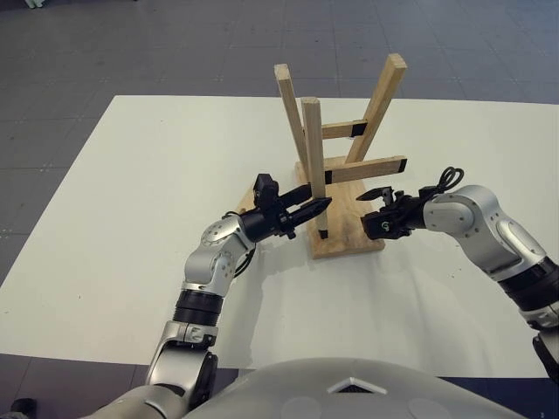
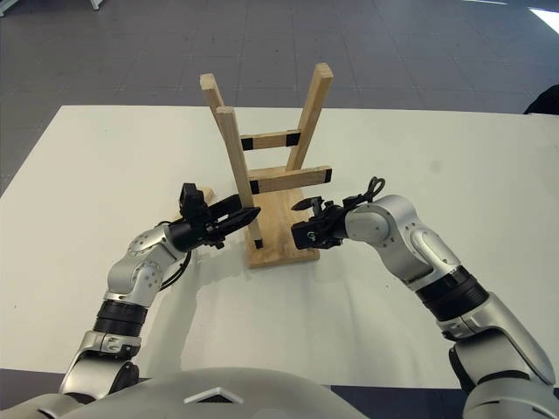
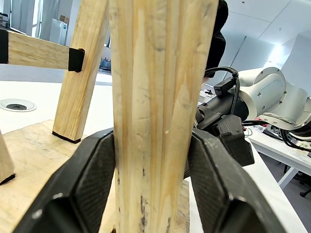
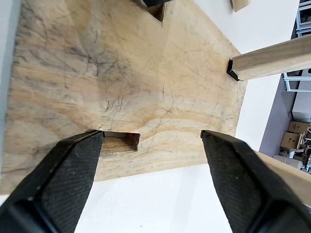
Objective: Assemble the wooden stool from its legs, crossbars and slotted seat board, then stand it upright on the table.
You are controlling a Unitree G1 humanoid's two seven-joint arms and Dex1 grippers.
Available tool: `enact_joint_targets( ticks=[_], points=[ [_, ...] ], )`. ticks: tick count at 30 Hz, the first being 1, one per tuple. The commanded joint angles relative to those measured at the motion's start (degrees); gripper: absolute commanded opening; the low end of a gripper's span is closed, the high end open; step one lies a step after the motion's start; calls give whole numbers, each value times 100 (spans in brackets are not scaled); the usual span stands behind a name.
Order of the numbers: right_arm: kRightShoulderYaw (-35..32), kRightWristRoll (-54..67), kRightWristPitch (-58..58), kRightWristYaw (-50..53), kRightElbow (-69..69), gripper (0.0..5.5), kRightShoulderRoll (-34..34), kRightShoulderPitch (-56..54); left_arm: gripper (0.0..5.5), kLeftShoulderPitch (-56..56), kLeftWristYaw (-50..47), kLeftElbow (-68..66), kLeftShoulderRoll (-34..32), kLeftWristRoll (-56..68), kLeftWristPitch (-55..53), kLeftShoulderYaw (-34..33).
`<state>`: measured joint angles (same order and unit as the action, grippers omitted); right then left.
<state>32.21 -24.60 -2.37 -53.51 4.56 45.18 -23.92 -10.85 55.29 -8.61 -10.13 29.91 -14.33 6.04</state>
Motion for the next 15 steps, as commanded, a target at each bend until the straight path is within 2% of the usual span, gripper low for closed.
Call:
enact_joint_targets(
  ticks=[1, 15],
  points=[
    [238, -219, 72, -145, -197, 369, -168, 357, 217, -160, 9, -266, 90, -291, 381, 80],
    [99, -240, 196, -264, 131, 369, -78, 921, 215, 368, 185, -457, -70, -910, 1663, 117]
  ],
)
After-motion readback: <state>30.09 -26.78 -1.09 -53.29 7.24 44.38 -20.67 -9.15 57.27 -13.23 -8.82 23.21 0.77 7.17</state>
